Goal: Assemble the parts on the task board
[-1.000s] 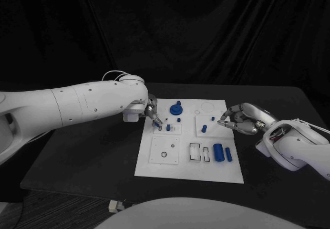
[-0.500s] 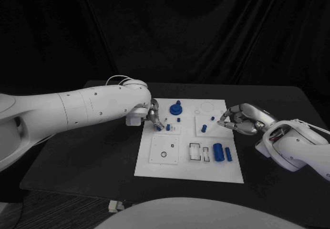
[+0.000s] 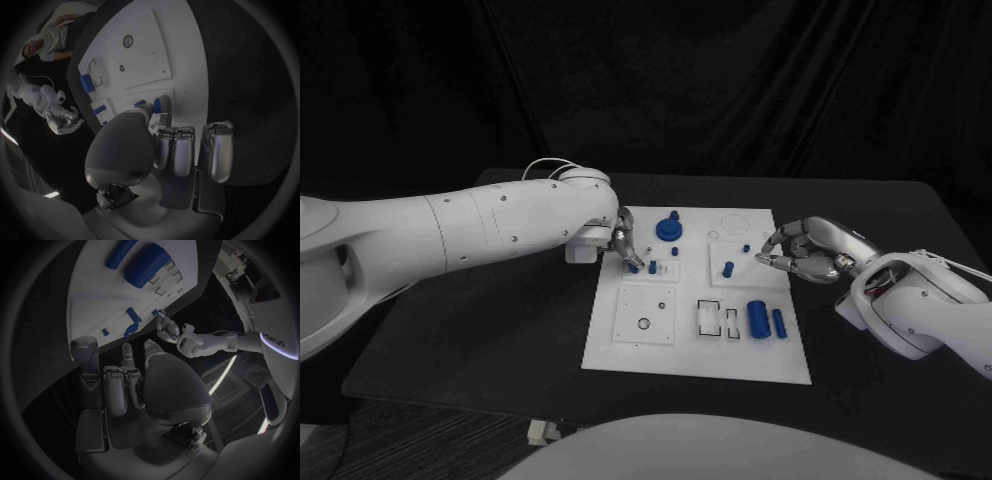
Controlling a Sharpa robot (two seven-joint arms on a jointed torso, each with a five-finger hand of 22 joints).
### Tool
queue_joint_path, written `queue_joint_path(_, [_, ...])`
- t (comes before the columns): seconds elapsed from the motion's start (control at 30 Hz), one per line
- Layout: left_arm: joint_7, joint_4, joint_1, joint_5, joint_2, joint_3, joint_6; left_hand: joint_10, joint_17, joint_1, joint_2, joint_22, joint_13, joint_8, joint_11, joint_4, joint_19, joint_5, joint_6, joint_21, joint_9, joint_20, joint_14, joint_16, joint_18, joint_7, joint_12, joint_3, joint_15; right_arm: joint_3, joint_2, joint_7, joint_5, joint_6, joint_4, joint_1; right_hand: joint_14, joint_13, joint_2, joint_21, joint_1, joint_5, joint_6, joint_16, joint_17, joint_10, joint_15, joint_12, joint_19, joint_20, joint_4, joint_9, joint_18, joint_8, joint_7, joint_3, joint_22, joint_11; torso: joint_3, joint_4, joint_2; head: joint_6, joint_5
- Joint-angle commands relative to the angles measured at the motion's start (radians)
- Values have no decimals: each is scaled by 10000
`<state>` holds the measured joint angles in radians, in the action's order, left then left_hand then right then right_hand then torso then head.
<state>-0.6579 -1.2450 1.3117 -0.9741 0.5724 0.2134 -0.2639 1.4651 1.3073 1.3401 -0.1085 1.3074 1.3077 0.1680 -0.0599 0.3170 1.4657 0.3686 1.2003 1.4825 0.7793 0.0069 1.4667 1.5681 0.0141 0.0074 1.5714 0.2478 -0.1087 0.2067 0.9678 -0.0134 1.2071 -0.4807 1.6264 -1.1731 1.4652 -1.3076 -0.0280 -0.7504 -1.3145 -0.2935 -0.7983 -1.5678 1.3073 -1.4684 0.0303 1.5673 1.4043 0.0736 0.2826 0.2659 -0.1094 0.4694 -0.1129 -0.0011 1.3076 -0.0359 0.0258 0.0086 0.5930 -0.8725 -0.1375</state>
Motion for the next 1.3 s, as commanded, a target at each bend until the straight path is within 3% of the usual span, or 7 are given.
queue_joint_path(0.03, [206,10,-26,-88,-45,-8,-5,1057,2635,-50,72,2342,2631,-48,-43,-527,608,-59,-74,-49,2,-24,1041,27,78,-21,-6,574,-3,-7,1,-85,17,4,8,30,1056,-2632,25,52,-96,-59,87,-30,2635,-1024,17,35,-56,-6,-30,12,-201,54,3,48,877,3,2,2,-4,-2,-2])
queue_joint_path(1.3, [-143,221,-163,-97,-169,-7,-314,1057,2635,-46,86,2339,2631,-47,-46,-625,605,-36,-95,-60,27,-20,1041,27,80,-20,-6,662,-3,-7,8,-98,17,26,36,33,1056,-2632,24,38,-107,-72,92,-30,2635,-1024,19,35,-48,-7,-28,12,-198,66,3,52,882,2,0,2,1,-2,-13])
